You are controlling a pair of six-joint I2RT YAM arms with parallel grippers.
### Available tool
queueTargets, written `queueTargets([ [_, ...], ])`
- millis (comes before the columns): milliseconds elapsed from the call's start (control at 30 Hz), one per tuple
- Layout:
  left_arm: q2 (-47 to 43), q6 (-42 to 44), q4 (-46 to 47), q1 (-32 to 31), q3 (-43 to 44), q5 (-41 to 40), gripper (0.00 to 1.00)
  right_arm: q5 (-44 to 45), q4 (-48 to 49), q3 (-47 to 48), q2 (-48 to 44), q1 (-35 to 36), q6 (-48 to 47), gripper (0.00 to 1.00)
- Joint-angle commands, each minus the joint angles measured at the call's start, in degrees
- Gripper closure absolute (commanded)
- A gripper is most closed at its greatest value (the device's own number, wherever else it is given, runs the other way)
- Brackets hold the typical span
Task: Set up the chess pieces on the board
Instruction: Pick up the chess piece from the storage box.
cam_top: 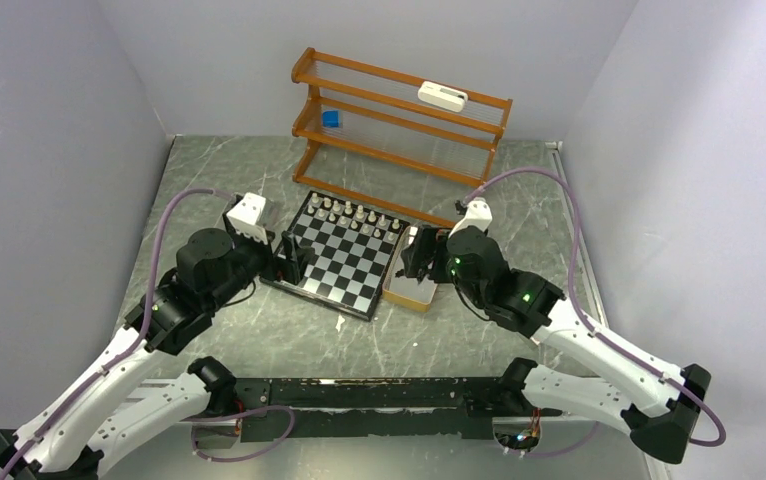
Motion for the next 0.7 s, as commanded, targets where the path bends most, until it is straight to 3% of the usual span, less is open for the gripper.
queueTargets([
  [0,-1.7,2.2,-2.6,-0.4,0.0,-3.0,0.03,-1.2,-0.3,-1.1,0.9,-0.2,-1.6,0.01],
  [200,-3.8,2.4,-3.5,-0.4,-1.6,-4.6,0.02,4.6,-5.8,-0.4,7.8,-0.4,-1.9,0.13],
  [333,-4.0,2.1,-2.6,-0.4,-2.1,-3.9,0.03,5.3,-5.5,-0.3,13.0,-0.8,-2.2,0.40],
  [433,-3.4,2.6,-3.0,-0.4,-1.8,-3.8,0.02,5.6,-2.8,-1.8,14.4,-1.8,-2.8,0.52],
  [667,-3.6,3.0,-2.9,-0.4,-1.9,-4.3,0.02,0.0,4.0,-3.6,18.1,-6.7,-5.0,0.61],
])
